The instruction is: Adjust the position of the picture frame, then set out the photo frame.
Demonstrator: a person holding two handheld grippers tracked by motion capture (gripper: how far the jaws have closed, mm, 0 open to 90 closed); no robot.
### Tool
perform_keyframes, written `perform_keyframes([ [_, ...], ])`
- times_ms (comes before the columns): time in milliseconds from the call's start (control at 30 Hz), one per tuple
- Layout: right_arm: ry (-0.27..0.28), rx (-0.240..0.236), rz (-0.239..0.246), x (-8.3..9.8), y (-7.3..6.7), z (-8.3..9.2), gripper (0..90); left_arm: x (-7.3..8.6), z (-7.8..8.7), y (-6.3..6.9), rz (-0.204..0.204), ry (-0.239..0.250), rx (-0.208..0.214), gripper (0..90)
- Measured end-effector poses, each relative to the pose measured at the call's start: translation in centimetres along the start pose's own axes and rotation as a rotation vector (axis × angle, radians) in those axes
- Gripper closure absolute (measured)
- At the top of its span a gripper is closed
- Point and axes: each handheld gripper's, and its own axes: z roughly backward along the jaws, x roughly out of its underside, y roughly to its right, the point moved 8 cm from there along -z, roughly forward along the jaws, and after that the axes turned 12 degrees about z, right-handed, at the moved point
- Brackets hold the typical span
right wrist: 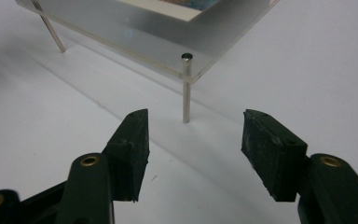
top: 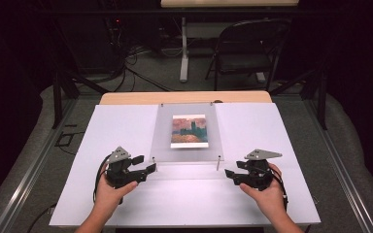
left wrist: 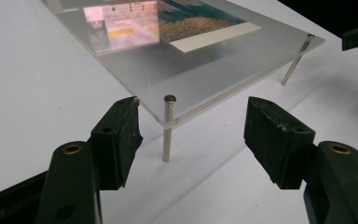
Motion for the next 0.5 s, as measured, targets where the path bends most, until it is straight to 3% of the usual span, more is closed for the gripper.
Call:
perform_keyframes([
  [267, 0.027, 0.033, -0.008, -2.1, 2.6, 0.0, 43.0, -2.8, -0.5, -0.7, 0.013, -0.001, -0.004, 35.5],
  [400, 0.019, 0.03, 0.002, -3.5, 3.7, -1.0, 42.4, -4.6, -1.2, -1.3, 0.021, 0.003, -0.01, 34.6],
  [500, 0.014, 0.041, -0.008, -4.3, 4.7, -2.0, 41.9, -5.8, -2.0, -1.9, 0.017, 0.009, -0.038, 34.2],
])
